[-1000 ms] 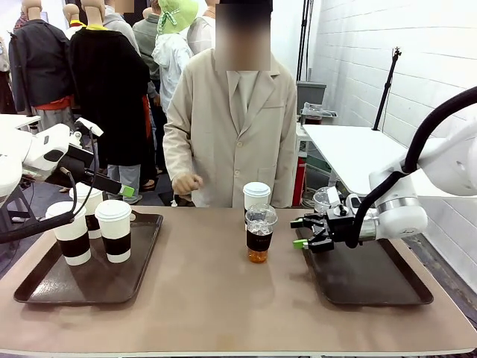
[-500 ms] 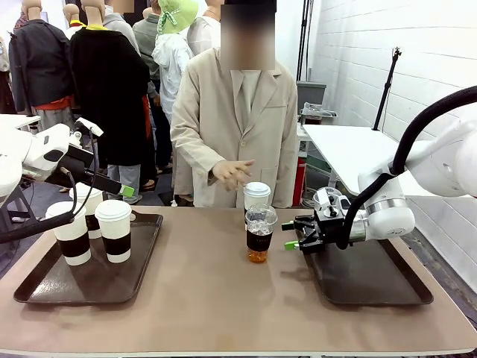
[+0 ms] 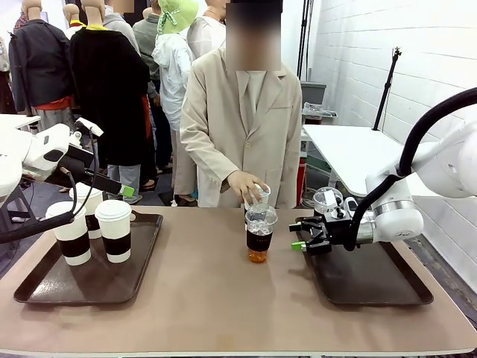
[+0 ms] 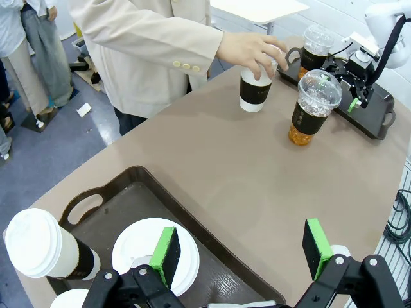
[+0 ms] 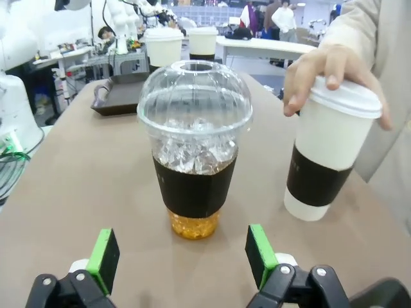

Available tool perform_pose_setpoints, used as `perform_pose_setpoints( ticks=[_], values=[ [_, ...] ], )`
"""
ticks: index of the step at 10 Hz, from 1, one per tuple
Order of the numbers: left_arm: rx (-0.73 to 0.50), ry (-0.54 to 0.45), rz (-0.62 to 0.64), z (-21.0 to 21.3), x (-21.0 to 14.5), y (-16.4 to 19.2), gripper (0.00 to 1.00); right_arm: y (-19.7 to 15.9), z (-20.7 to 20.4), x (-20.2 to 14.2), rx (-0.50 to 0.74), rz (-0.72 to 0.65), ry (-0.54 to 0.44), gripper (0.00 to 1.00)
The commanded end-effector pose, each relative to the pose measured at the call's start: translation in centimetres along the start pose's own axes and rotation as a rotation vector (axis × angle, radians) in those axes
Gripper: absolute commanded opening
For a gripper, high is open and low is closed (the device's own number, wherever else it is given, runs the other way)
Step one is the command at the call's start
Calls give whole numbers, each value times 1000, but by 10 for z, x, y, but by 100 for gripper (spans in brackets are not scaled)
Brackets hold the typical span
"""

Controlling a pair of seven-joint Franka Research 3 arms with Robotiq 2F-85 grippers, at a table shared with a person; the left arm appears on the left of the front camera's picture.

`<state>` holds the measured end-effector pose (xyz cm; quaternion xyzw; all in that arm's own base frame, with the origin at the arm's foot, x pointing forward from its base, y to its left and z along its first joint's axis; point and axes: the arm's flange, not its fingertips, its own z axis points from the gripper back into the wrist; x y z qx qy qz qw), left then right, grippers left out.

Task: Distribute the coffee onto the tray.
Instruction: Pick up another iced Americano from the middle of the table and place it on the right Handle tray.

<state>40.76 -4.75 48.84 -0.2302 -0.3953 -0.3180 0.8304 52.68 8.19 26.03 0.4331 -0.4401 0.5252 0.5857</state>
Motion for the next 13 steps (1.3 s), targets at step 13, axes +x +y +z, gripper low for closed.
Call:
perform_pose_setpoints(
  ticks=[13],
  values=[
    [-9, -5, 1, -2, -2, 3, 100, 3, -4, -2, 0, -13, 2, 100]
  ],
)
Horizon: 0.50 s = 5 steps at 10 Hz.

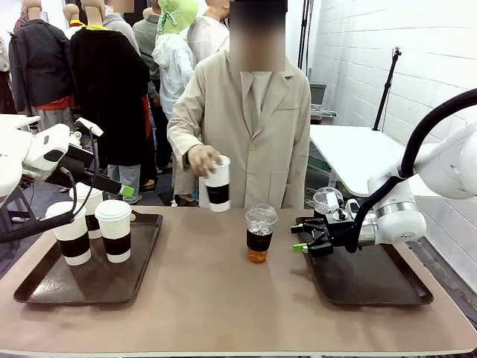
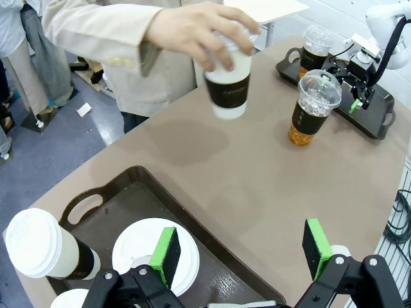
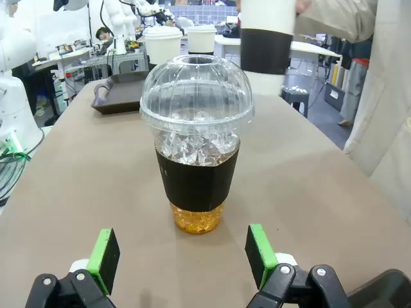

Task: Distribute the coffee onto the tray.
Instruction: Pick up another iced Americano from the middle of the table and place it on the right Handle tray.

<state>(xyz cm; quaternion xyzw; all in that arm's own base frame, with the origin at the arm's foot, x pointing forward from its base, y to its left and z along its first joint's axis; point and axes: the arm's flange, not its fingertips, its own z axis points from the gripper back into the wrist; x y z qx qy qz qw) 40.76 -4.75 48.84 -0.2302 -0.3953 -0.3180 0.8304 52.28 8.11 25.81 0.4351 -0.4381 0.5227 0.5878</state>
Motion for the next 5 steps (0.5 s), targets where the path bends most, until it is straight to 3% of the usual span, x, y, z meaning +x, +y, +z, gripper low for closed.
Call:
perform_pose_setpoints(
  ticks=[1, 5],
  values=[
    [-9, -5, 1, -2, -2, 3, 100, -2, -10, 1, 0, -1, -5, 100],
    [-9, -5, 1, -2, -2, 3, 100, -11, -35, 6, 23, 2, -34, 100]
  ],
)
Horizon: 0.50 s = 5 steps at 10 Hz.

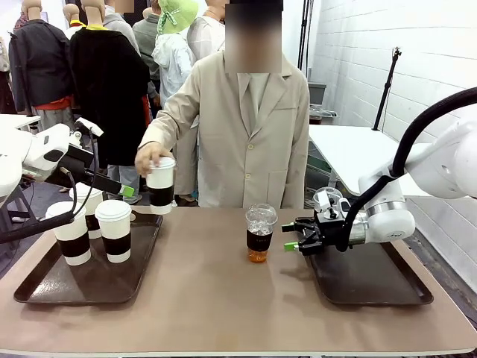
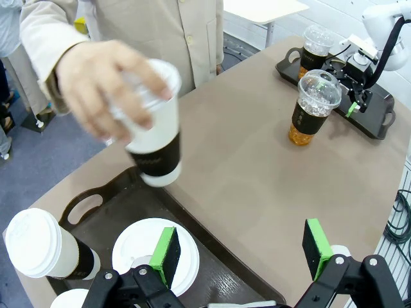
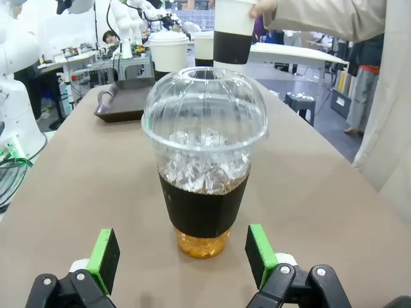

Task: Distribute the coffee onto the tray.
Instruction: Pick up another iced Americano from the middle of the table and place it on the right Handle tray.

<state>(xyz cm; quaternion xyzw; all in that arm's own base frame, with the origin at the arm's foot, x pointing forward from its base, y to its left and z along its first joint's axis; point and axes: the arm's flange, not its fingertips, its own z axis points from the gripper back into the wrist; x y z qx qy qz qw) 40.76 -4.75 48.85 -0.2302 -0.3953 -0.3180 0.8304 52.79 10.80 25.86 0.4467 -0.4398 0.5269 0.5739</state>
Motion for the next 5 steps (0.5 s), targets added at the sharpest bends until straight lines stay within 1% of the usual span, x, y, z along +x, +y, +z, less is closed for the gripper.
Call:
perform_pose_setpoints(
  ticks=[1, 5],
  values=[
    [-9, -5, 1, -2, -2, 3, 100, -9, -14, 0, -1, -8, -14, 100],
    [-9, -5, 1, -2, -2, 3, 100, -17, -32, 0, 11, -12, -25, 100]
  ],
)
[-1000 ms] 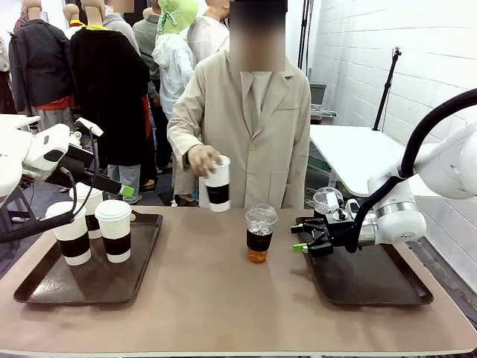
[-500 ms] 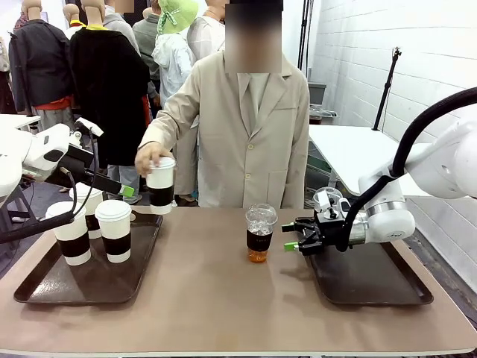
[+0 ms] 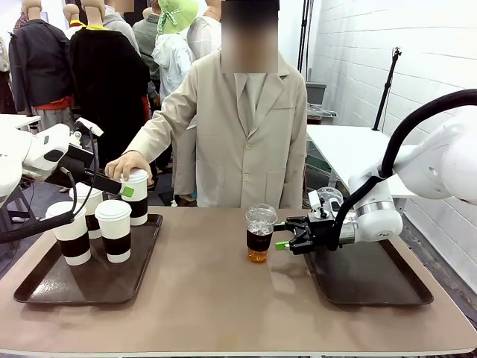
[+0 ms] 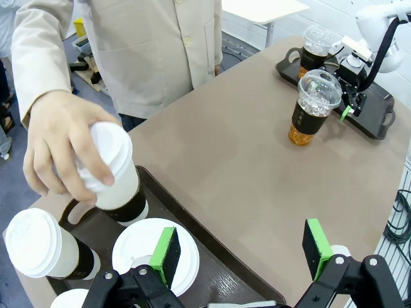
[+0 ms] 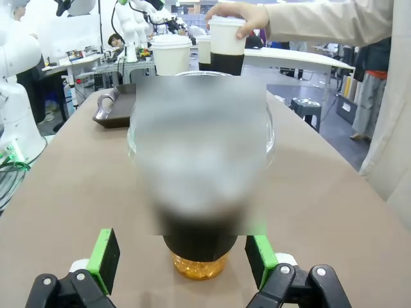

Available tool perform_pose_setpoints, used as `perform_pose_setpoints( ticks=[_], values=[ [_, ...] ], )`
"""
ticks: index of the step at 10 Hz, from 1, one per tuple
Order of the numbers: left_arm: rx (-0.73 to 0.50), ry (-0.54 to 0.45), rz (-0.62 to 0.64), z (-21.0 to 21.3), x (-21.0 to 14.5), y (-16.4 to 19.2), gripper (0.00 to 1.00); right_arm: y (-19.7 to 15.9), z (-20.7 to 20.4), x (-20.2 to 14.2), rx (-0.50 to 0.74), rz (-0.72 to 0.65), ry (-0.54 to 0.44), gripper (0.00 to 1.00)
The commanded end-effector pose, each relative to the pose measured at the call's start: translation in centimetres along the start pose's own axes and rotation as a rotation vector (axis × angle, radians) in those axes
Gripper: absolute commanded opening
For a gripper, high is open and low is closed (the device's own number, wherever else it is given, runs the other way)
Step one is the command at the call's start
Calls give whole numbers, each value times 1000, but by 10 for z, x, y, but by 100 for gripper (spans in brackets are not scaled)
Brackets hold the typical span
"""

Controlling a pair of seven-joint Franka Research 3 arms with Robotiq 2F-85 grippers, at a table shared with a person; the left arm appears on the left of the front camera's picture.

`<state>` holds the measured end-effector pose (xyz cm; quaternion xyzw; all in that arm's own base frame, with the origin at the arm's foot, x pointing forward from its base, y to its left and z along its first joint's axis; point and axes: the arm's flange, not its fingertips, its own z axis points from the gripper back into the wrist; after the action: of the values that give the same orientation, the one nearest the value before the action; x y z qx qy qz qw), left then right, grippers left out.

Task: Distribute the coffee onto the tray.
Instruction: Pick up another iced Americano from the middle of the table and place it on the right Handle tray.

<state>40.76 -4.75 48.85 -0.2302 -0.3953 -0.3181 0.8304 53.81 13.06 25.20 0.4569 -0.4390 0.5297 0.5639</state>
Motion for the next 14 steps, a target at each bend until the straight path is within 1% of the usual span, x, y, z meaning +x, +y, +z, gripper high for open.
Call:
perform_pose_setpoints(
  ticks=[1, 7, 11, 14],
  values=[
    [-9, -5, 1, -2, -2, 3, 100, -8, -11, 2, -8, -17, -10, 100],
    [-9, -5, 1, -2, -2, 3, 100, -16, -40, 8, 31, -17, -13, 100],
    [-9, -5, 1, -2, -2, 3, 100, -24, -55, 5, 18, -45, -24, 100],
    [-9, -5, 1, -2, -2, 3, 100, -26, -66, 4, 24, -48, -15, 100]
  ],
)
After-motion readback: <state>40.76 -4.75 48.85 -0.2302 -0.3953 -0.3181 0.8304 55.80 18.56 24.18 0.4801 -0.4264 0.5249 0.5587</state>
